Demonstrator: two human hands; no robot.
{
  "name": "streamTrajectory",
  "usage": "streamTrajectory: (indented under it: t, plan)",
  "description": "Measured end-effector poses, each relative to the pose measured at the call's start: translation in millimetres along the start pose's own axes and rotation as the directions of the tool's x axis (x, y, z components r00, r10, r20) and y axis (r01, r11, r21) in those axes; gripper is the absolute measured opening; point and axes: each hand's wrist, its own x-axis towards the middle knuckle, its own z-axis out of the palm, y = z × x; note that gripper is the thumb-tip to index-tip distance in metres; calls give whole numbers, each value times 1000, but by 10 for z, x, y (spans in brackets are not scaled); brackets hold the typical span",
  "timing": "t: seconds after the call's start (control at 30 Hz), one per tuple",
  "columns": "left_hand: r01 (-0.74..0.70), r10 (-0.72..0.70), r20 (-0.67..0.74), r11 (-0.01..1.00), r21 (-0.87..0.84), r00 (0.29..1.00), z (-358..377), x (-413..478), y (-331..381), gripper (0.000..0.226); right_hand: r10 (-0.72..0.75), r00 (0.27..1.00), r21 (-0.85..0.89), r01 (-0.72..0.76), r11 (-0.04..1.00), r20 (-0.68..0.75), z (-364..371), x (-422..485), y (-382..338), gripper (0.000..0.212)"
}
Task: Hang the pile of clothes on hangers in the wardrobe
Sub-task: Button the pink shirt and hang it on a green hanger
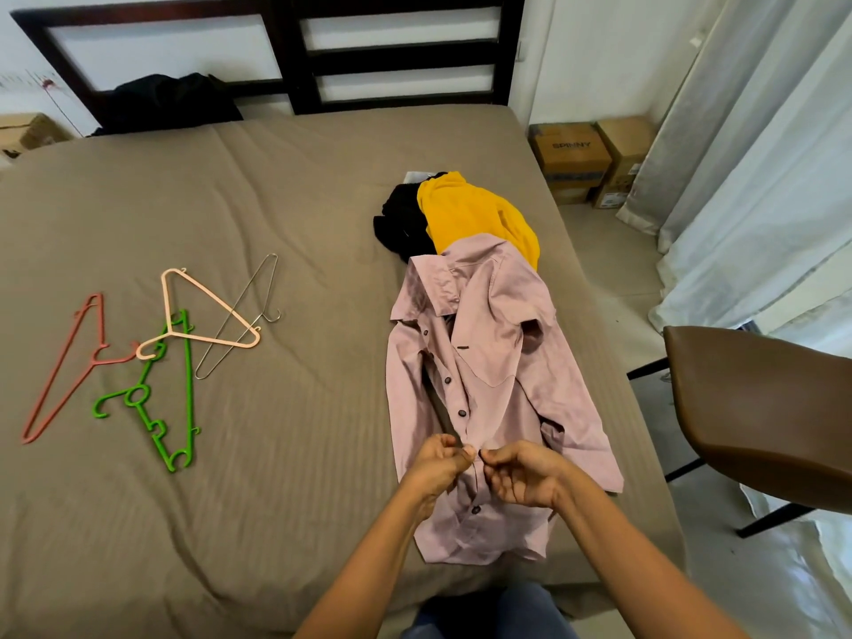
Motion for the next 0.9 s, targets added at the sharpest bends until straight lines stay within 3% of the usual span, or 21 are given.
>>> streamTrajectory:
  t: [0.07,0.1,0.17,0.2,0.23,0.3,0.37,0.47,0.6,0.7,0.9]
  plan:
    - [24,-24,7,1000,-19,1000,-42,-16,-23,32,-90,994,-131,80,988,-68,13,57,0,25]
    - [18,-18,14,999,-32,1000,-52,-17,-37,36,-217,967,-215,186,959,-134,28,111,0,22]
    - [-16,16,20,1000,-25,1000,-51,-36,-44,37,-555,800,-458,416,786,-226,86,184,-14,10]
    - [-46,46,29,999,-6,999,-41,-52,-43,35,-676,707,-593,460,661,-205,124,186,-26,18]
    - [-73,73,44,997,12,996,-26,-61,-48,33,-735,660,-698,453,554,-155,163,172,-41,33]
    - [-87,84,73,995,39,994,-19,-63,-68,29,-740,667,-776,417,473,-92,219,158,-84,50]
    - [-26,25,64,999,20,998,-43,-57,-61,21,-699,708,-724,432,538,-97,219,189,-107,44]
    - [116,-116,11,975,-192,993,-68,-12,39,21,-685,714,-632,466,620,-146,151,223,-83,36]
    - [110,-145,-93,946,-304,985,-44,147,205,24,-622,769,-428,517,742,-150,150,176,2,31]
    - [71,-113,-139,959,-276,984,13,202,264,11,-646,746,-426,537,728,-164,140,173,48,31]
    - [19,-42,-69,951,-308,997,83,176,248,8,-749,617,-670,453,588,-240,92,167,44,27]
